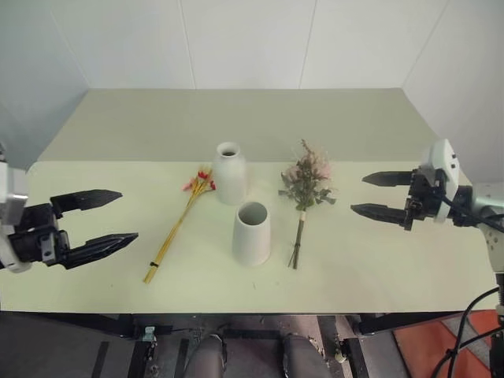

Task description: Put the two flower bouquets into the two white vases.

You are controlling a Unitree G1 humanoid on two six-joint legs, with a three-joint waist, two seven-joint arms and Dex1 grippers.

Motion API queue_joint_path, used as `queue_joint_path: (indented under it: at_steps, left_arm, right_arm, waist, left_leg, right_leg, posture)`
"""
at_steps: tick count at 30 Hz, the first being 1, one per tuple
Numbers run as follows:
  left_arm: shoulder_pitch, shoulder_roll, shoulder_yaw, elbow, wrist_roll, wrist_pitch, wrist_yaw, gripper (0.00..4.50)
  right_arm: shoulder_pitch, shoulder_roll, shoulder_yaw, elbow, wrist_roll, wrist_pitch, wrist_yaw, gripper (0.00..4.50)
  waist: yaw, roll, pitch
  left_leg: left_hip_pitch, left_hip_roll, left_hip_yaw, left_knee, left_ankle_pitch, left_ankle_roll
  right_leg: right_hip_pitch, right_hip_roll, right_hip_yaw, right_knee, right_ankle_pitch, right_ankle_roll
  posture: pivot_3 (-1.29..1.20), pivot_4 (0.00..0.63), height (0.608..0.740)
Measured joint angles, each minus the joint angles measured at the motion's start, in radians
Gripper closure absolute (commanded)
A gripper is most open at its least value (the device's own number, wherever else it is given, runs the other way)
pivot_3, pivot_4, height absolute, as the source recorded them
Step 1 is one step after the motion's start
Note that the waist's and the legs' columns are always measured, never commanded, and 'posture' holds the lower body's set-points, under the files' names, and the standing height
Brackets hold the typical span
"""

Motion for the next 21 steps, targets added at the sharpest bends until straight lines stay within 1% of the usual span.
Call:
queue_joint_path:
  at_steps: [3, 14, 15, 17, 18, 19, 21]
  left_arm:
    - [0.02, -0.011, 0.011, -0.022, -0.013, 0.01, 0.009, 0.0]
    - [0.024, -0.003, 0.012, -0.034, -0.026, 0.018, 0.049, 0.0]
    - [0.022, 0.009, 0.006, -0.033, -0.02, 0.032, 0.066, 0.0]
    - [0.002, 0.077, -0.043, -0.026, 0.013, 0.094, 0.135, 0.0]
    - [-0.021, 0.139, -0.098, -0.013, 0.026, 0.152, 0.184, 0.0]
    - [-0.055, 0.184, -0.151, -0.002, 0.041, 0.201, 0.228, 0.0]
    - [-0.149, 0.224, -0.255, 0.03, 0.058, 0.277, 0.304, 0.0]
  right_arm:
    - [0.0, -0.004, 0.0, -0.001, 0.0, 0.0, 0.001, 0.02]
    - [-0.002, -0.004, 0.0, 0.0, 0.0, 0.0, 0.001, 0.02]
    - [-0.002, -0.004, 0.0, 0.0, 0.0, 0.0, 0.001, 0.02]
    - [-0.006, -0.004, 0.001, 0.002, 0.0, 0.0, 0.0, 0.02]
    - [-0.011, -0.003, 0.002, 0.002, 0.0, 0.0, 0.0, 0.02]
    - [-0.022, -0.001, 0.002, -0.001, 0.001, 0.0, 0.0, 0.02]
    - [-0.034, 0.002, 0.002, -0.007, 0.002, 0.0, 0.0, 0.02]
  waist:
    - [0.001, 0.0, 0.0]
    - [0.0, 0.0, 0.0]
    - [0.0, 0.0, 0.0]
    - [0.001, 0.0, 0.0]
    - [0.003, 0.0, 0.0]
    - [0.003, 0.0, 0.0]
    - [0.001, 0.0, 0.0]
  left_leg:
    - [0.0, 0.0, 0.0, 0.0, 0.0, 0.0]
    - [0.0, 0.0, 0.0, 0.0, 0.0, 0.0]
    - [0.0, 0.0, 0.0, 0.0, 0.0, 0.0]
    - [0.0, 0.0, 0.0, 0.0, 0.0, 0.0]
    - [0.0, 0.0, 0.0, 0.0, 0.0, 0.0]
    - [0.0, 0.0, 0.0, 0.0, 0.0, 0.0]
    - [0.0, 0.0, 0.0, 0.0, 0.0, 0.0]
  right_leg:
    - [0.0, 0.0, 0.0, 0.0, 0.0, 0.0]
    - [0.0, 0.0, 0.0, 0.0, 0.0, 0.0]
    - [0.0, 0.0, 0.0, 0.0, 0.0, 0.0]
    - [0.0, 0.0, 0.0, 0.0, 0.0, 0.001]
    - [0.001, 0.0, 0.0, 0.0, -0.003, 0.005]
    - [0.0, 0.0, 0.0, 0.0, -0.003, 0.006]
    - [0.0, 0.0, 0.0, 0.0, -0.003, 0.007]
  posture:
    - [0.0, 0.15, 0.74]
    - [0.0, 0.15, 0.74]
    - [0.0, 0.15, 0.74]
    - [0.0, 0.15, 0.74]
    - [0.0, 0.15, 0.74]
    - [0.0, 0.15, 0.74]
    - [0.0, 0.15, 0.74]
